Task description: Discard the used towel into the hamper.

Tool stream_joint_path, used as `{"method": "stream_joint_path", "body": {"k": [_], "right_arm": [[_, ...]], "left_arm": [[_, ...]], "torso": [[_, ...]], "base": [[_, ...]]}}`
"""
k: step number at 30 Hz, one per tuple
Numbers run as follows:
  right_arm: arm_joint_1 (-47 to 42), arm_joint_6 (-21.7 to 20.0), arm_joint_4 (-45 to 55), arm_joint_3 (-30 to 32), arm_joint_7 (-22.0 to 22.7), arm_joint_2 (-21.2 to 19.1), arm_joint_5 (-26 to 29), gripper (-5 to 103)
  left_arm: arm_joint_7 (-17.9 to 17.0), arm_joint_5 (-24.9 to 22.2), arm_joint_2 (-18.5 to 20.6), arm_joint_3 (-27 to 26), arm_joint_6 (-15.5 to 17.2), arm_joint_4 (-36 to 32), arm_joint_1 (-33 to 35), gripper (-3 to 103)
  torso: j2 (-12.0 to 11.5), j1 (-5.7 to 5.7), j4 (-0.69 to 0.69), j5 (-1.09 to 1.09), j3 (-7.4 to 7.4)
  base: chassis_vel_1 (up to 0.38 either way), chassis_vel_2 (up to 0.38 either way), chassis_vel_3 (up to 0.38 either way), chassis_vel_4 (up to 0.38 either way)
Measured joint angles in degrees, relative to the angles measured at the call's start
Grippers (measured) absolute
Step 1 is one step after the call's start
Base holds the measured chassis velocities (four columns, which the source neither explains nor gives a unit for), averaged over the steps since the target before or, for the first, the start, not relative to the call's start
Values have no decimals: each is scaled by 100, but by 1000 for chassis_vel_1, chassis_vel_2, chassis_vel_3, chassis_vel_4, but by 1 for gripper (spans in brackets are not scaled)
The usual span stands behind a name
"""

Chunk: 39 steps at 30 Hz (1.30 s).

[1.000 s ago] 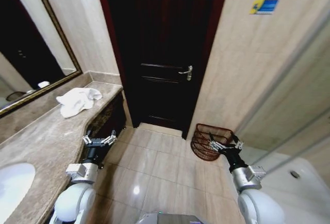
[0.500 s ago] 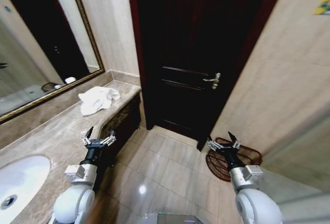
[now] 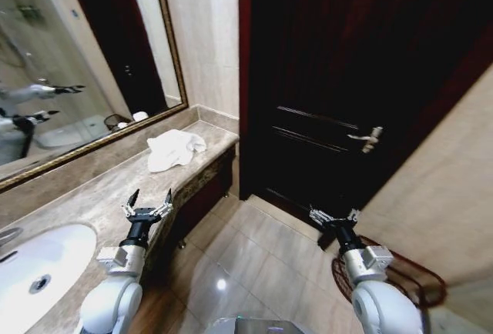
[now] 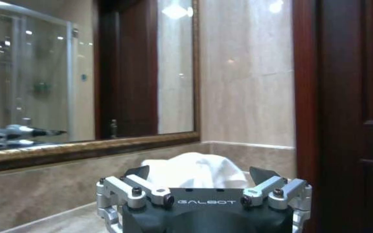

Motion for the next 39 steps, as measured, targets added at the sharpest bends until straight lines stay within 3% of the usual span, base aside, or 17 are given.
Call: {"method": "stream_joint_path", "body": {"k": [39], "right_arm": [[158, -174, 45, -348, -23, -18, -59, 100]], "left_arm": [[-43, 159, -48, 45, -117, 19, -8, 100]], "torso": [[0, 0, 0, -2, 0]], "base": [[-92, 185, 186, -86]]}}
